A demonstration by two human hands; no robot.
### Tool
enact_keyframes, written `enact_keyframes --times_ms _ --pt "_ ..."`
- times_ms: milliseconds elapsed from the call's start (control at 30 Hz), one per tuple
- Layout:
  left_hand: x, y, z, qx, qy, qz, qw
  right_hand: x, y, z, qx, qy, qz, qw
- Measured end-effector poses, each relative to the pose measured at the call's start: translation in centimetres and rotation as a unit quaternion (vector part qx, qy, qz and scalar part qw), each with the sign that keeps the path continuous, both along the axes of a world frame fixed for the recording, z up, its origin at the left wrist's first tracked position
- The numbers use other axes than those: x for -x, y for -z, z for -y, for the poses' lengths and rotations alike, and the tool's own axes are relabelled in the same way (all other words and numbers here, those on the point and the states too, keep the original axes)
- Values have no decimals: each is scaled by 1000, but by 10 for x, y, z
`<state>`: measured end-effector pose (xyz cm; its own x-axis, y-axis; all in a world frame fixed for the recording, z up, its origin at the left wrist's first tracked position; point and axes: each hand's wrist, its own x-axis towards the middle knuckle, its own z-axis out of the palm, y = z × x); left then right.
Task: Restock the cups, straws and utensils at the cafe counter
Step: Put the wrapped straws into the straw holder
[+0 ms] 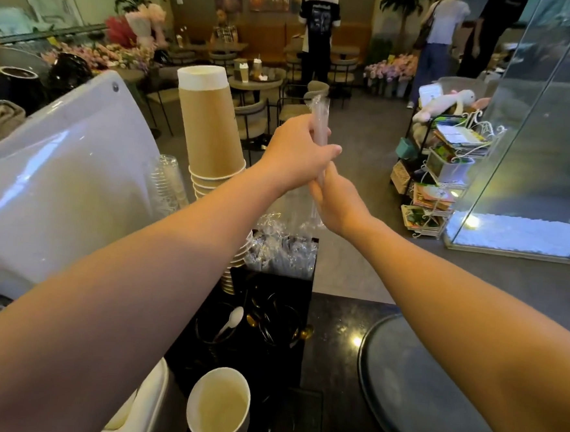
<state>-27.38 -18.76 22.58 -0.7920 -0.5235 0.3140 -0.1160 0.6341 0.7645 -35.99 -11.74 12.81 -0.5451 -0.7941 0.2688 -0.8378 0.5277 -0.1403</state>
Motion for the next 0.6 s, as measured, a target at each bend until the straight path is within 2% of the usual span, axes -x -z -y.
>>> enact_keyframes --times_ms 33,67,100,133,167,200,300,367,500,600 --pt "1 4 1 3 4 7 1000 5 10 -3 25 -9 -9 1000" --pt "1 7 3 9 6 16 1000 8 11 0 118 27 145 982" --pt "1 11 4 21 5 25 999 2 11 0 176 7 307 935" --pt "1 14 6 36 2 34 999 6 18 3 234 -22 295 926" --pt "1 18 9 53 -3 43 998 9 22 9 211 -32 269 939" --pt "0 21 11 69 -7 50 996 11 25 13 189 -44 309 931" --pt "-2 30 17 86 -14 57 995 2 29 16 157 -83 350 920" --pt "-3 36 21 64 -6 61 996 1 34 17 164 -85 363 913" --pt "-4 52 30 -19 13 51 998 -1 51 8 137 -74 332 930" --pt "-9 68 33 -29 25 70 997 -4 58 5 103 -55 335 935"
